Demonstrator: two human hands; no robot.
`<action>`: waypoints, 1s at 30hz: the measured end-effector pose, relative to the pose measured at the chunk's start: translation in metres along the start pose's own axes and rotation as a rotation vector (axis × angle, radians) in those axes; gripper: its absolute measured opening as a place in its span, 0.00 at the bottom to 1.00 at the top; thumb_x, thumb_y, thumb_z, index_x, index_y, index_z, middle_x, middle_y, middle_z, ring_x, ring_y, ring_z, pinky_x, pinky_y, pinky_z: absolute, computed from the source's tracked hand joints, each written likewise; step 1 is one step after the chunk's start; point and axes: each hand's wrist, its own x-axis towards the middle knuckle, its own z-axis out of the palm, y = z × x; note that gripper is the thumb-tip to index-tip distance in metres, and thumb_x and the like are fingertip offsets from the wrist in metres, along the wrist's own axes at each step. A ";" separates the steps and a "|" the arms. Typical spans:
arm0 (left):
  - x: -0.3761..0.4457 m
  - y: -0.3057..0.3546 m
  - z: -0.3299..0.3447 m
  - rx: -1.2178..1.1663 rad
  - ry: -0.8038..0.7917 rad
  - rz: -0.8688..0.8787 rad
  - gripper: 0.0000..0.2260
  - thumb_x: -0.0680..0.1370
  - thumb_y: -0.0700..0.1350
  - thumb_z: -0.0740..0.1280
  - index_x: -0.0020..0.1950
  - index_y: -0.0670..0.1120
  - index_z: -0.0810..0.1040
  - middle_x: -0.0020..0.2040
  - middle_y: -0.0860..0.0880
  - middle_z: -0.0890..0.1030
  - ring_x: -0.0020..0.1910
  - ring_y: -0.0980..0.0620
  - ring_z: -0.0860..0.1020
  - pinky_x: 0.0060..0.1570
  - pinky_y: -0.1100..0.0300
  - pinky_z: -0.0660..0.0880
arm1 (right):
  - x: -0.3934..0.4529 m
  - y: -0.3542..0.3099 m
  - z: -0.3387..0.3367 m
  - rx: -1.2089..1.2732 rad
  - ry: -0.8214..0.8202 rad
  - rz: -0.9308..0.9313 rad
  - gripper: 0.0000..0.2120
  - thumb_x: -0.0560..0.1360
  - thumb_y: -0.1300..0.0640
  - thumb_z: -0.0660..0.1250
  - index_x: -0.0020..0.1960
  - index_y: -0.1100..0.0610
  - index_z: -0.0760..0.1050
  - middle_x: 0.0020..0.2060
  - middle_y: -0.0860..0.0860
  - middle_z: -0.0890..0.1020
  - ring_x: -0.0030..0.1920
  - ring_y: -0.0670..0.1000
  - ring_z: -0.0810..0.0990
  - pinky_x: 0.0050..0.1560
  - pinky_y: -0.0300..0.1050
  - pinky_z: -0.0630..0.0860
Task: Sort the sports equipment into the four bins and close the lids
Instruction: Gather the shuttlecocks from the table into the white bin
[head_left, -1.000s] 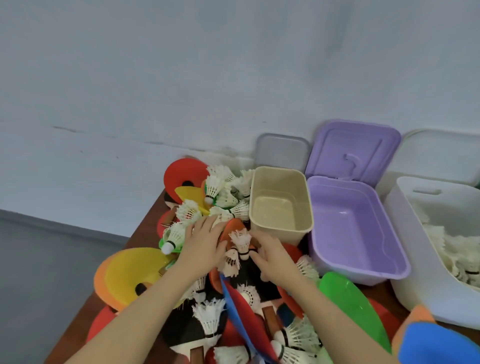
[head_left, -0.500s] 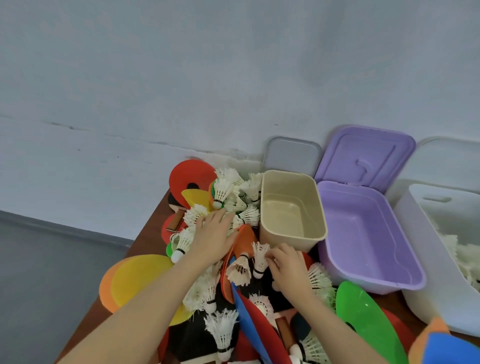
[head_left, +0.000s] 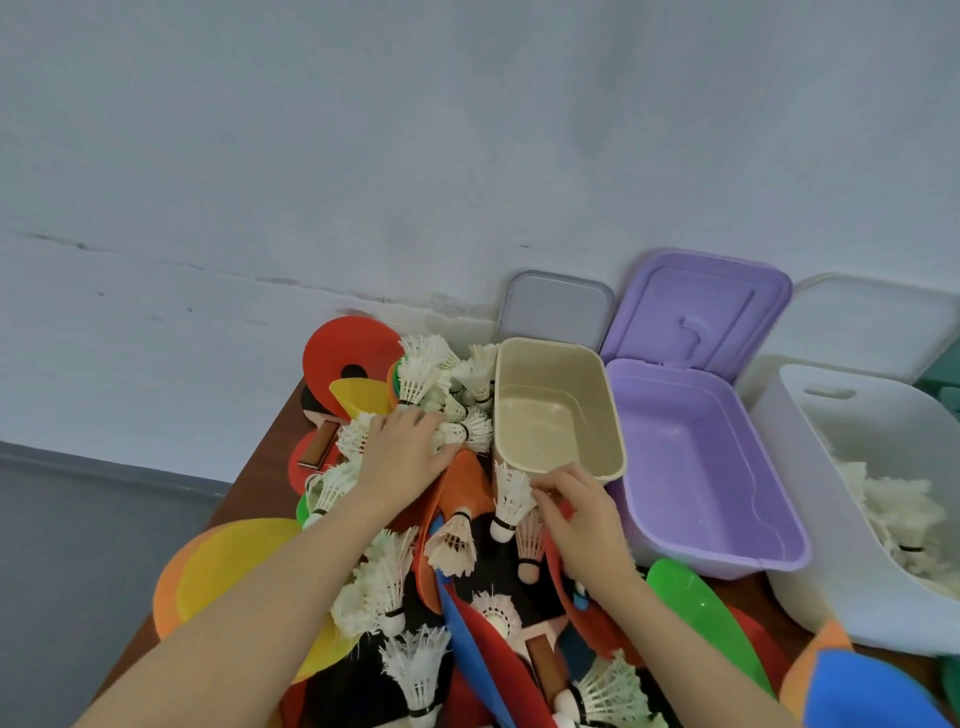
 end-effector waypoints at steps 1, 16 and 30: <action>0.000 0.001 -0.003 -0.012 0.061 0.018 0.21 0.74 0.59 0.60 0.57 0.46 0.79 0.49 0.47 0.80 0.50 0.44 0.77 0.52 0.49 0.69 | 0.000 -0.002 -0.002 0.021 0.005 -0.002 0.05 0.73 0.65 0.68 0.45 0.56 0.79 0.41 0.45 0.76 0.44 0.42 0.76 0.45 0.33 0.71; 0.060 0.163 -0.023 -0.286 0.297 0.324 0.16 0.73 0.53 0.65 0.55 0.45 0.79 0.50 0.48 0.79 0.49 0.48 0.77 0.52 0.56 0.70 | 0.021 0.048 -0.152 -0.083 0.368 -0.044 0.04 0.72 0.65 0.67 0.44 0.59 0.79 0.40 0.46 0.77 0.42 0.50 0.76 0.47 0.33 0.70; 0.085 0.414 0.067 -0.498 -0.069 0.398 0.17 0.76 0.49 0.64 0.60 0.40 0.76 0.59 0.42 0.75 0.57 0.43 0.75 0.55 0.53 0.73 | -0.027 0.201 -0.329 -0.294 0.520 0.214 0.03 0.73 0.65 0.68 0.45 0.60 0.80 0.39 0.51 0.78 0.43 0.52 0.75 0.44 0.43 0.68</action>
